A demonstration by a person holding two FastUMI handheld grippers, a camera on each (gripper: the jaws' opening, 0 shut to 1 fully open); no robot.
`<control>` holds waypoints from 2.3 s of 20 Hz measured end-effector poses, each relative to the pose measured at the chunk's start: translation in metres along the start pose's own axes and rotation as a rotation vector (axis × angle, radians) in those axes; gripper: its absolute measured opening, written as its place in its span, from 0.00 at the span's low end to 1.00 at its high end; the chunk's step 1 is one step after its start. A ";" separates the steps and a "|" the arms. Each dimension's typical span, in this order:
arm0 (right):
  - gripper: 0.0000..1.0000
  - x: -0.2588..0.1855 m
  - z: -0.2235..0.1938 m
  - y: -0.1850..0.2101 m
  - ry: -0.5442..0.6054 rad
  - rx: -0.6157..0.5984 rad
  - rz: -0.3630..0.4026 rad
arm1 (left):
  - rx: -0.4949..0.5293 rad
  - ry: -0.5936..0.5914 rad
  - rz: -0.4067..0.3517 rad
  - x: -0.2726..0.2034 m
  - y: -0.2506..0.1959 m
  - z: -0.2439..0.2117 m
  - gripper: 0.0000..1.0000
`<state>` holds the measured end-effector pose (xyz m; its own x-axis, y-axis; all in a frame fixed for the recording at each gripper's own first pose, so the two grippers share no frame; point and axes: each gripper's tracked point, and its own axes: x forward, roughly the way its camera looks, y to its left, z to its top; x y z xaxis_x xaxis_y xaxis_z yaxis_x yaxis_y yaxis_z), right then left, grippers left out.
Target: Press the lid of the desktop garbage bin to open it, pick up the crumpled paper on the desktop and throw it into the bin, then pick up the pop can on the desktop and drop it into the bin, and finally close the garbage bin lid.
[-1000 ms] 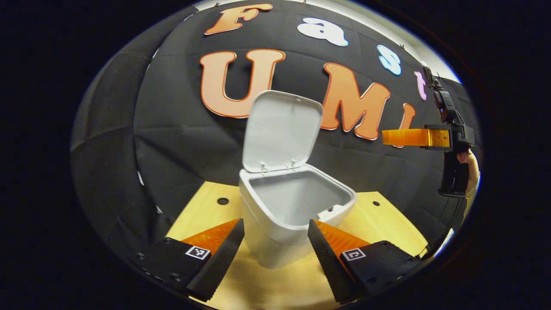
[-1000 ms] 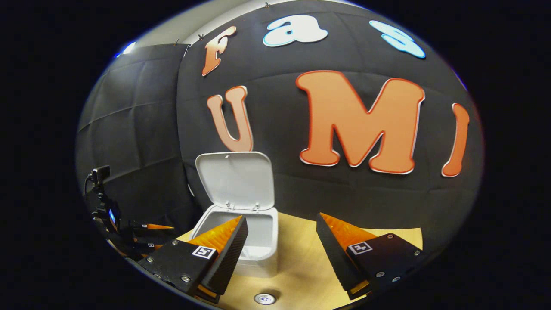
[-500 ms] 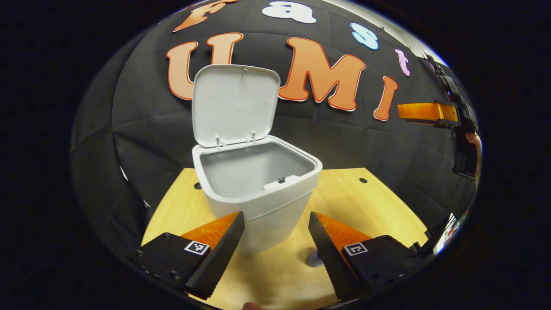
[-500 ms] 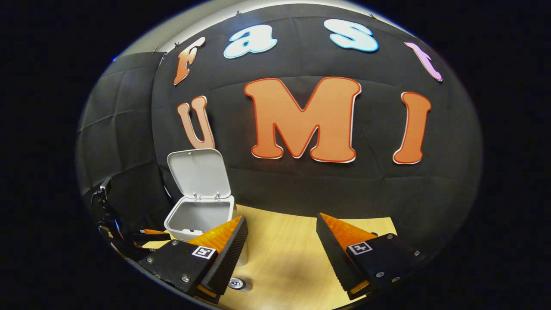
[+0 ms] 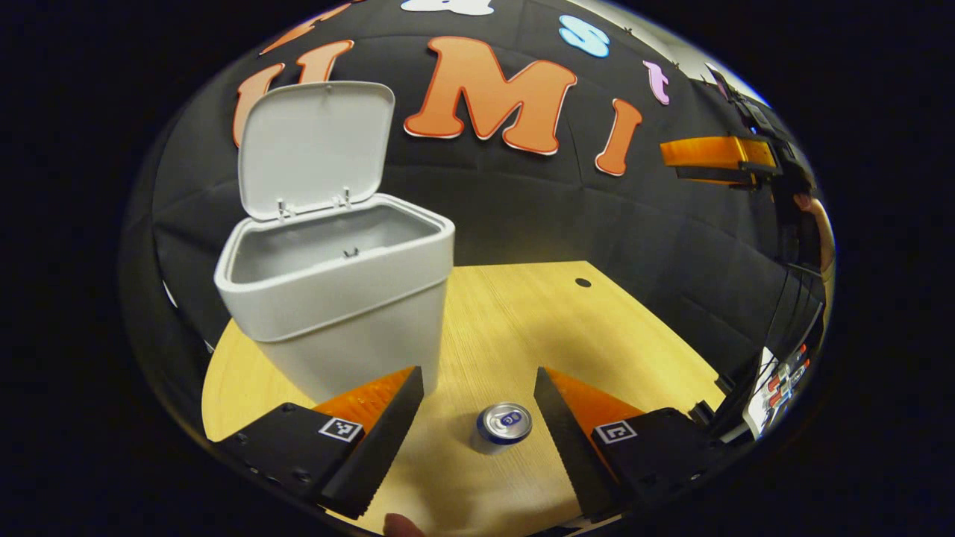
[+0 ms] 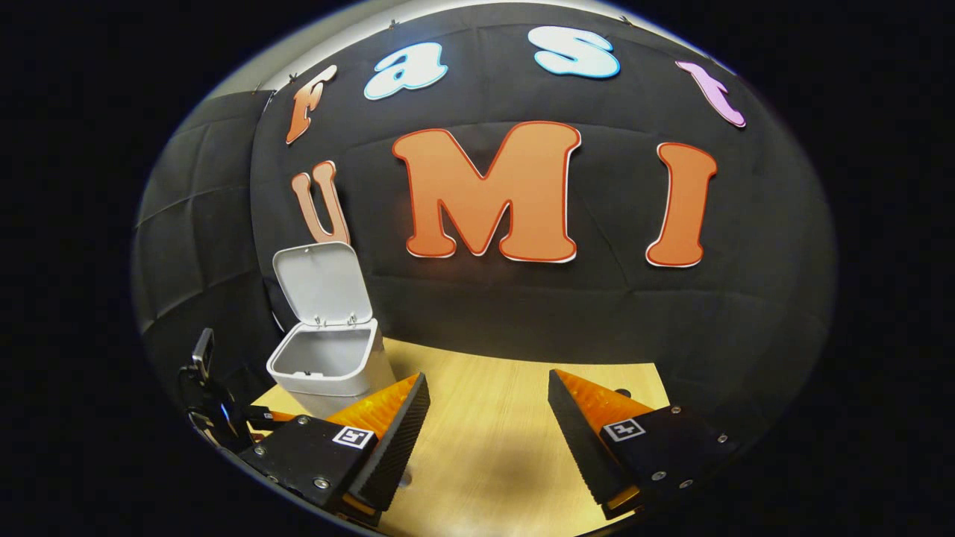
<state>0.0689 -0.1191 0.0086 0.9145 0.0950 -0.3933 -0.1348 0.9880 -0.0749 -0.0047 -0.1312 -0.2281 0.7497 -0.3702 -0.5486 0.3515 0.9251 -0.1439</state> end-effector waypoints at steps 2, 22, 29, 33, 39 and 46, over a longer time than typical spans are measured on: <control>1.00 -0.002 -0.010 -0.008 0.023 0.003 -0.004 | 0.000 0.026 -0.003 0.015 -0.006 -0.014 0.97; 0.96 -0.016 -0.056 -0.049 0.130 0.057 -0.058 | 0.048 0.242 -0.012 0.101 -0.018 -0.119 0.98; 0.96 -0.014 -0.058 -0.045 0.143 0.050 -0.053 | 0.055 0.229 -0.018 0.102 -0.017 -0.116 0.86; 0.96 -0.013 -0.055 -0.042 0.132 0.061 -0.038 | 0.101 0.195 -0.020 0.092 -0.018 -0.094 0.86; 0.95 -0.008 -0.050 -0.033 0.114 0.076 -0.013 | 0.063 0.125 -0.053 0.062 -0.027 -0.044 0.85; 0.96 -0.009 -0.041 -0.030 0.080 0.110 0.005 | 0.078 -0.009 -0.082 0.014 -0.041 0.043 0.85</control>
<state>0.0493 -0.1542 -0.0234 0.8799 0.0943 -0.4657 -0.0928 0.9953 0.0262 0.0154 -0.1777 -0.1940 0.7215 -0.4456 -0.5300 0.4544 0.8822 -0.1233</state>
